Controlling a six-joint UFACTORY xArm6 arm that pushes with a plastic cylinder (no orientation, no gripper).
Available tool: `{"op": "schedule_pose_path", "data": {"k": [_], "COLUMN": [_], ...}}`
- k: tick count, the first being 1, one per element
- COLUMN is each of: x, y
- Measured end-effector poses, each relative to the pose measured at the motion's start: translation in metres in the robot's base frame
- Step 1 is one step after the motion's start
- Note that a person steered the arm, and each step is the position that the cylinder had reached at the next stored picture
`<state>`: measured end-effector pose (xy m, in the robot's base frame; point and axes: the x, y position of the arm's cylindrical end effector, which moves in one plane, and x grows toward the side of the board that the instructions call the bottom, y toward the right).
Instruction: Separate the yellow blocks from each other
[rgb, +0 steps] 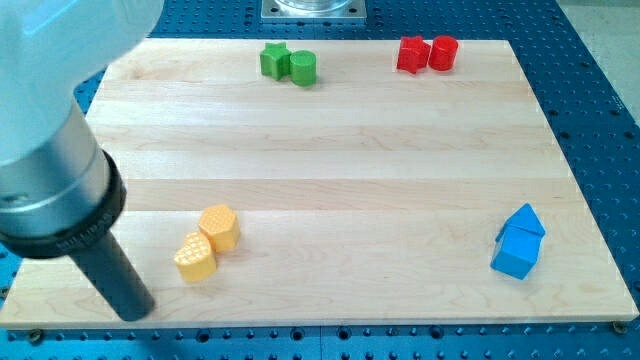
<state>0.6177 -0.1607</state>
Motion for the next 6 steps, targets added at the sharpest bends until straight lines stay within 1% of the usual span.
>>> {"op": "schedule_pose_path", "data": {"k": [1,2,4,5,6], "x": [-0.032,-0.070,-0.133,-0.111,-0.097], "y": [0.027,0.030,0.135,0.128,0.188]}}
